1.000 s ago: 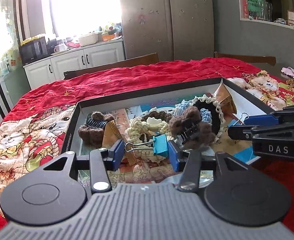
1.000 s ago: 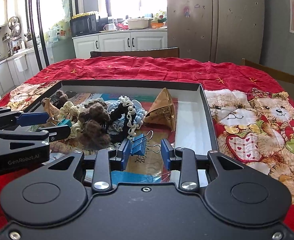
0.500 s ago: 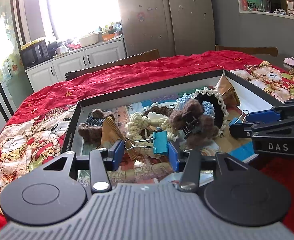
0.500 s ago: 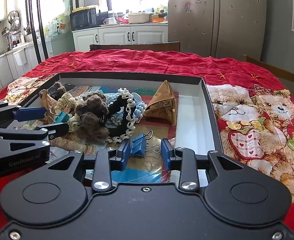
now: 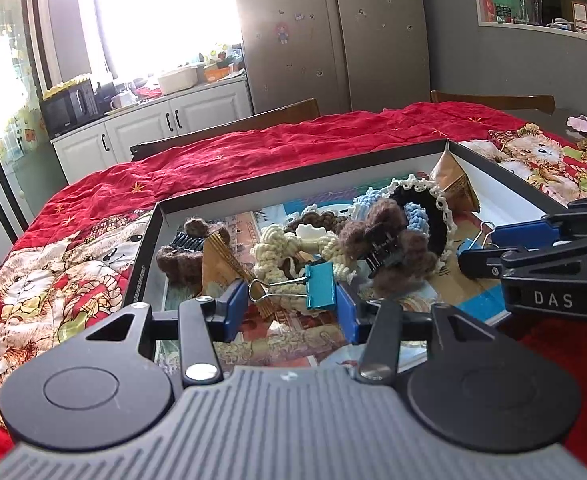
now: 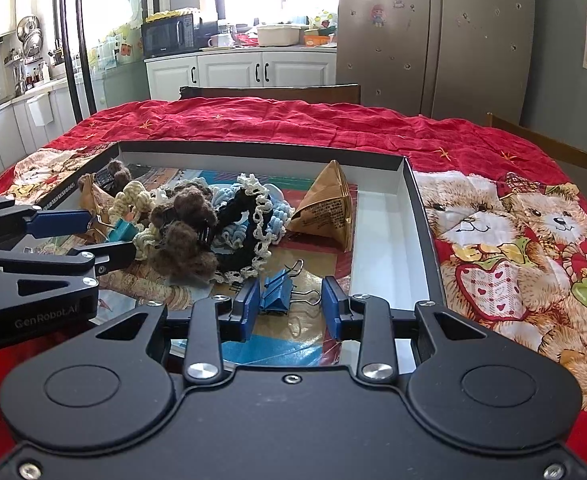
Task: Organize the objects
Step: 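Lower both binder clips into the box and open both tools to release them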
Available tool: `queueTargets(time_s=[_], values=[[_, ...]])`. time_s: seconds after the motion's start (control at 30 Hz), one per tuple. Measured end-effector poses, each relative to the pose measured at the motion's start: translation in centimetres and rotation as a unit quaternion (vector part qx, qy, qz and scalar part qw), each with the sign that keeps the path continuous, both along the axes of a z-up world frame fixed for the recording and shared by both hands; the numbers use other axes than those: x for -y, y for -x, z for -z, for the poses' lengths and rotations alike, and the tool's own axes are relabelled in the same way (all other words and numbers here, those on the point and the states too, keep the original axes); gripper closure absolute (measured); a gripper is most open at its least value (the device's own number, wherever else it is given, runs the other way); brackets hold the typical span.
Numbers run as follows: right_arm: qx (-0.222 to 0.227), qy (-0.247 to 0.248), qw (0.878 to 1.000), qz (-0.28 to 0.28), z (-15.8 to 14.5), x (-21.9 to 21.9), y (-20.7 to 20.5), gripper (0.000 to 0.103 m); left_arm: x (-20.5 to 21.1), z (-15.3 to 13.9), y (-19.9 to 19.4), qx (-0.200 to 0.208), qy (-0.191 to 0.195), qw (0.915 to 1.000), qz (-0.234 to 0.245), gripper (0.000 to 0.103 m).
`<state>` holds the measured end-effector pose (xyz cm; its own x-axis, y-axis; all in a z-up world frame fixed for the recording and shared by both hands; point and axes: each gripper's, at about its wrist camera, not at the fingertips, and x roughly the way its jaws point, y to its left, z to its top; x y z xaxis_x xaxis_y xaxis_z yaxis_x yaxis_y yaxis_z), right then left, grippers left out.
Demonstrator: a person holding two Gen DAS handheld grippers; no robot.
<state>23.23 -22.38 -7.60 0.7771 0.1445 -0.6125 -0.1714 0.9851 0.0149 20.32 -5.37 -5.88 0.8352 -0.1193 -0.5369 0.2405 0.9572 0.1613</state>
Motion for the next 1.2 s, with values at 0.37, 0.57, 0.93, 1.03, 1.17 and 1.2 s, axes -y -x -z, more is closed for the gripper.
queueTargets(time_s=[0.37, 0.57, 0.93, 1.03, 1.17, 1.2], values=[[0.001, -0.006, 1.0, -0.002, -0.1, 0.2, 0.1, 0.07, 0.0, -0.3, 0.3, 0.006, 0.002, 1.0, 0.003, 0.036], [0.003, -0.012, 1.0, -0.003, -0.5, 0.3, 0.3, 0.068, -0.1, -1.0, 0.9, 0.013, 0.009, 0.9999, 0.004, 0.029], [0.015, -0.013, 1.0, -0.006, -2.5, 0.2, 2.1, 0.067, -0.9, -3.3, 2.6, 0.023, 0.025, 0.9994, -0.007, 0.019], [0.019, -0.015, 1.0, -0.006, -3.4, 0.2, 3.1, 0.066, -1.3, -4.0, 3.2, 0.027, 0.032, 0.999, -0.012, 0.018], [0.027, -0.018, 0.999, -0.009, -4.7, 0.2, 4.6, 0.063, -2.1, -4.9, 4.3, 0.029, 0.047, 0.9985, -0.01, 0.015], [0.029, -0.017, 0.999, -0.01, -5.1, 0.2, 5.1, 0.061, -2.3, -5.1, 4.6, 0.029, 0.051, 0.9983, -0.01, 0.015]])
